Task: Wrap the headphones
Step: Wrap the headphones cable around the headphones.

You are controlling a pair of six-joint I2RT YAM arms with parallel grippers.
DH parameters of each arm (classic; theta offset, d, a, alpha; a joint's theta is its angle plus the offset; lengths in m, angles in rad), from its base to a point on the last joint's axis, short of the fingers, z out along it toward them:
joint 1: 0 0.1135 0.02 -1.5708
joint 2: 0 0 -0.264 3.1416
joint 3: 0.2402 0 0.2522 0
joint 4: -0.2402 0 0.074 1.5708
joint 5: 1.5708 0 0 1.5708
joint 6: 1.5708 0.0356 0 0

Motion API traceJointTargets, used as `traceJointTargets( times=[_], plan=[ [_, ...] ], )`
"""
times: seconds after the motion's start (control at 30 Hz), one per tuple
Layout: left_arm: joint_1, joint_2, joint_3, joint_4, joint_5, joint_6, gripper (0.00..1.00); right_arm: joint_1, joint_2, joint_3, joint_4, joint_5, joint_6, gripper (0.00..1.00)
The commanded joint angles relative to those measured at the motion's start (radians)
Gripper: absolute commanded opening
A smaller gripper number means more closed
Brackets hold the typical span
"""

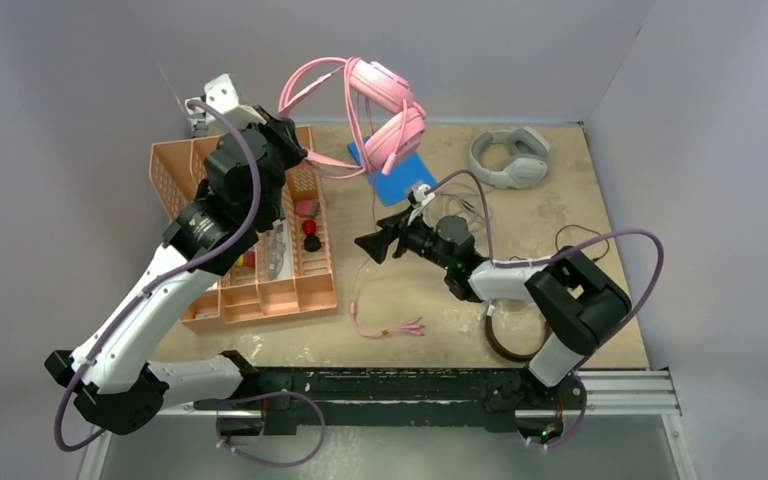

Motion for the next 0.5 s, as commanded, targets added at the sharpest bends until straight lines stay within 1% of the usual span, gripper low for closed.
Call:
traceJointTargets(
  times=[0.0,0.17,0.23,0.3,0.4,0.47],
  plan=[
    [0.003,-0.046,0.100,0.095,0.008,-0.020,0.00,0.007,0.026,0.015,0.200,0.104,-0.005,0.86],
    [0.003,-0.047,0.111,0.088,0.006,-0.011,0.00,0.008,0.039,-0.030,0.209,0.119,0.008,0.86],
    [0.003,-0.052,0.103,0.097,0.006,-0.014,0.00,0.009,0.074,-0.030,0.237,0.103,0.036,0.86],
    [0.003,-0.056,0.099,0.104,0.005,-0.017,0.00,0.015,0.113,-0.020,0.273,0.090,0.057,0.82],
    [0.004,-0.058,0.106,0.104,-0.002,-0.017,0.00,0.023,0.161,-0.019,0.320,0.123,0.071,0.80],
    [0.004,-0.059,0.106,0.108,-0.008,-0.017,0.00,0.024,0.198,-0.008,0.369,0.107,0.094,0.75]
  ],
)
